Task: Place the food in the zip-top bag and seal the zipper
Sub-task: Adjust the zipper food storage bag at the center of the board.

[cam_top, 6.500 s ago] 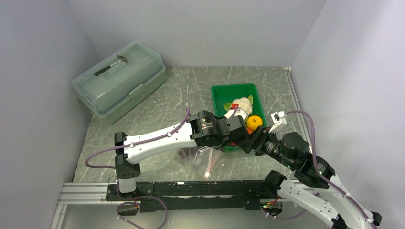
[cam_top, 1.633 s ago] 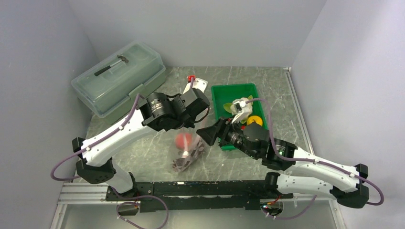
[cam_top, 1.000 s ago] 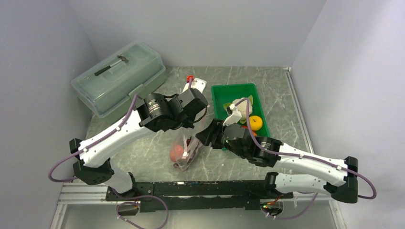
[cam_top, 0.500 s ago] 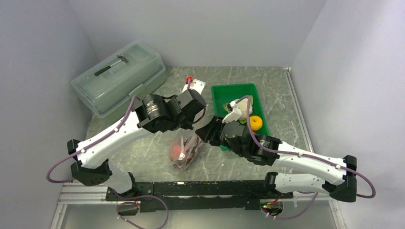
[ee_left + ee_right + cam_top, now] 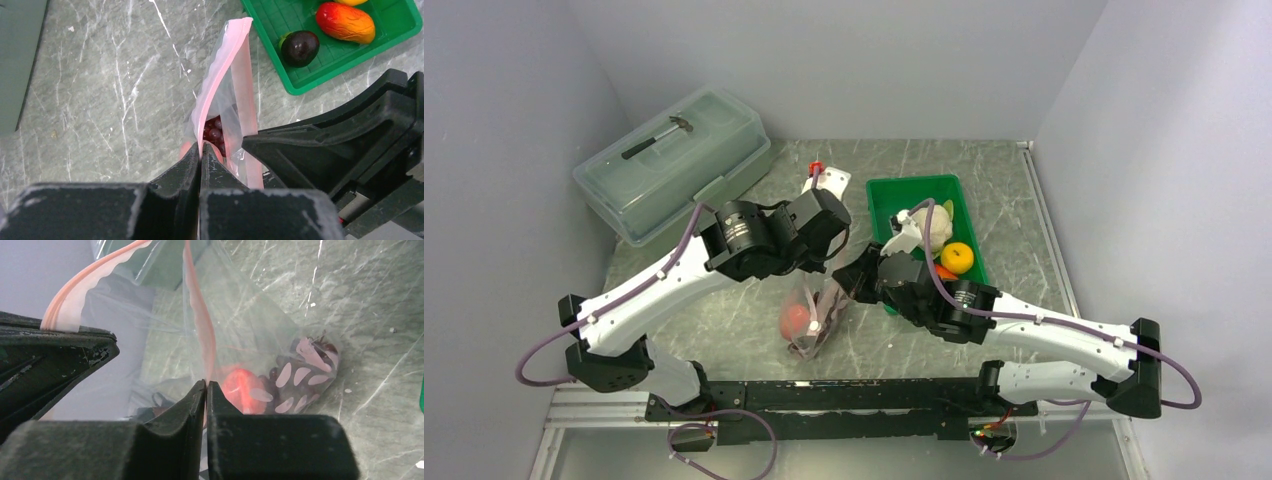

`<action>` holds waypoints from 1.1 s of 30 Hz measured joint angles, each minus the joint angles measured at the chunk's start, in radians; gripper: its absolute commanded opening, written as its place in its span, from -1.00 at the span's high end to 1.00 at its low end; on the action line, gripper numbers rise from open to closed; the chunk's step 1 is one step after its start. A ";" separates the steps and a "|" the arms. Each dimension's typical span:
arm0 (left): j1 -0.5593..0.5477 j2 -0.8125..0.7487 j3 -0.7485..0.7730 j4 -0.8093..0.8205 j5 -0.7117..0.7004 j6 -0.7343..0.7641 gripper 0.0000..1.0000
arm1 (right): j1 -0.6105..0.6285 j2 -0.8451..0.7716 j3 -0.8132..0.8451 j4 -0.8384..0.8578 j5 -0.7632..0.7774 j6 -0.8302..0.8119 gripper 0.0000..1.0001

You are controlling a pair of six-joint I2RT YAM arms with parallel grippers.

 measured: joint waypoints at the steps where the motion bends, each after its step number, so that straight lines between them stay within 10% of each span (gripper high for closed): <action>1: 0.000 -0.005 -0.005 0.000 0.000 0.000 0.87 | 0.000 0.000 0.000 0.001 0.004 0.002 1.00; 33: 0.070 -0.031 0.085 -0.156 -0.245 0.001 0.89 | -0.049 0.011 0.236 -0.160 0.088 -0.200 1.00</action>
